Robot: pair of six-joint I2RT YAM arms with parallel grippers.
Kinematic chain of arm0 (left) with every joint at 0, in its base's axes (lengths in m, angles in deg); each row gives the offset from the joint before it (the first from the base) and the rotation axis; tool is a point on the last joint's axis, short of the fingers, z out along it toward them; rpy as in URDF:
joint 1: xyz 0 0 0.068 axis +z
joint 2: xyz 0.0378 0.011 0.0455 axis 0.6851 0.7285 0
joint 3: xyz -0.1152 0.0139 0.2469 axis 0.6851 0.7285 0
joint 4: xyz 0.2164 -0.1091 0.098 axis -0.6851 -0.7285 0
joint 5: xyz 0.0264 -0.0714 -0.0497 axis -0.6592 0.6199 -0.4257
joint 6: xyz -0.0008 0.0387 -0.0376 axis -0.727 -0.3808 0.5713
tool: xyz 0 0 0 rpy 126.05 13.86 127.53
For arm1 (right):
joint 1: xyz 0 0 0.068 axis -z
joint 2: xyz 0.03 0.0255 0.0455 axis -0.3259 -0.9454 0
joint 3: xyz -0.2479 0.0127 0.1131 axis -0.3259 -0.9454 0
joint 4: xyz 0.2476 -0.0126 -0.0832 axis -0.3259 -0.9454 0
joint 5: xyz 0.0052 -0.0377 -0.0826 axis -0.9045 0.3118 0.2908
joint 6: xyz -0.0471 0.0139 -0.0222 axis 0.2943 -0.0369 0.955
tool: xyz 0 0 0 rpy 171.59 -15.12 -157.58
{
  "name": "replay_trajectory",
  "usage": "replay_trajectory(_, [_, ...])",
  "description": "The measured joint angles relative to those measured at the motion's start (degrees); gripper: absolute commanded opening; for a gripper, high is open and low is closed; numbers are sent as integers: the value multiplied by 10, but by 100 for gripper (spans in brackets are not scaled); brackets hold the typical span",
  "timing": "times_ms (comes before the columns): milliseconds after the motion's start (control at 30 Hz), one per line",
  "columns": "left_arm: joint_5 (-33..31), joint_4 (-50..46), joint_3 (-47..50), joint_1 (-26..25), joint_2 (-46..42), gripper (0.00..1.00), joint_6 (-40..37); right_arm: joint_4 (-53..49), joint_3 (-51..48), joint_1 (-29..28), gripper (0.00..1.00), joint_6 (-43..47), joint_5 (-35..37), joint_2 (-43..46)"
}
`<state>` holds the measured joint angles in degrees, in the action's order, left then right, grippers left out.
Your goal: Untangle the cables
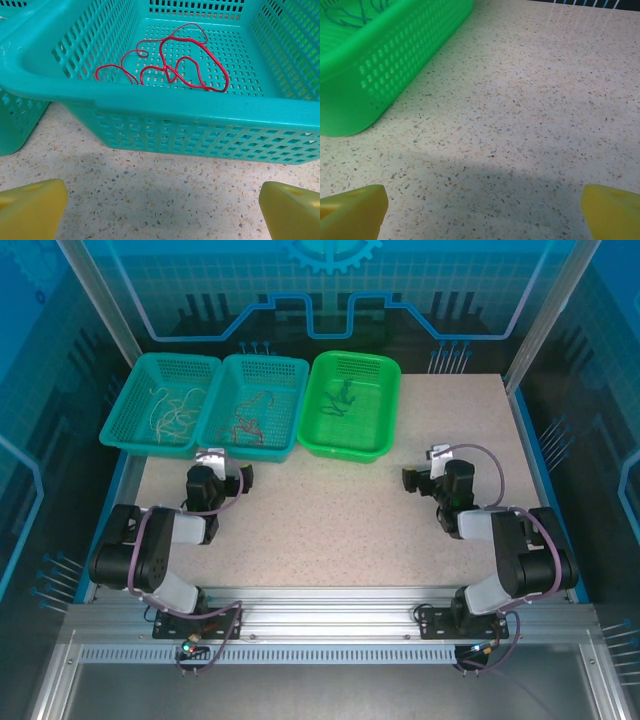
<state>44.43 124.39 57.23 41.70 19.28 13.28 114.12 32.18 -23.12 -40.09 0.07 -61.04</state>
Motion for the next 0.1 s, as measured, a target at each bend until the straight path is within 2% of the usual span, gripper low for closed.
replay_trajectory(100, [0,0,0,0,0,99,0,3,0,4,100,2,-9,0])
